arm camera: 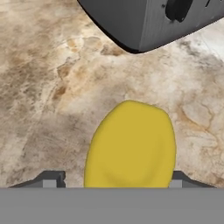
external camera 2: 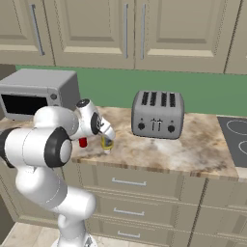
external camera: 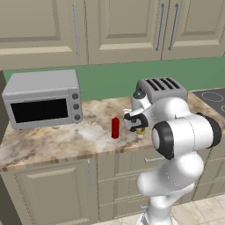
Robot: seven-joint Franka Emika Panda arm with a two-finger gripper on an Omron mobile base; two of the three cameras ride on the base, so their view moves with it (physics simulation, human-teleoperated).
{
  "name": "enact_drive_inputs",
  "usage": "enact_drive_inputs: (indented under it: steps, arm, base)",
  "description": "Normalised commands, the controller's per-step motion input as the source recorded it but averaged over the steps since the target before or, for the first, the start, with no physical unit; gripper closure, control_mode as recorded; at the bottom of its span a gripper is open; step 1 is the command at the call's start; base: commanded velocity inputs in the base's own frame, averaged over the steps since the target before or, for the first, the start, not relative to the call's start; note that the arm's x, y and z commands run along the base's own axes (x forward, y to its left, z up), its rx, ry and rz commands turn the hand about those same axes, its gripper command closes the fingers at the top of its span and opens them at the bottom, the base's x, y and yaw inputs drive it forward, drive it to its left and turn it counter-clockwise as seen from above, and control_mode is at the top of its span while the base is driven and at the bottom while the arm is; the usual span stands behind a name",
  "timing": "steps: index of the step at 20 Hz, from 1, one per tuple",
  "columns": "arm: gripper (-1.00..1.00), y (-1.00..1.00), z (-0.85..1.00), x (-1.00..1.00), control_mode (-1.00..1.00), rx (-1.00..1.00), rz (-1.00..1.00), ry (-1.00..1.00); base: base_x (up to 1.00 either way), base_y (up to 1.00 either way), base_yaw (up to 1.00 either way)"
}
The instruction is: Place the mustard and ketchup from the counter to the top shelf of the fridge. If the existing items in the fridge are on the top shelf, move them to other shelves.
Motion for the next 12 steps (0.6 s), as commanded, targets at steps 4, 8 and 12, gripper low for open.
enact_drive_inputs:
  steps: [4,8,12]
  arm:
    - [1.0,0.0,0.0,0.0,-1.0,0.0,0.0,0.0]
    - [1.0,0.0,0.0,-0.05,-1.0,0.0,0.0,0.0]
    - [1.0,0.0,0.26,-0.51,-1.0,0.0,0.0,-0.09]
  base:
    - [0.0,0.0,0.0]
    - [0.0,0.0,0.0]
    - [0.0,0.0,0.0]
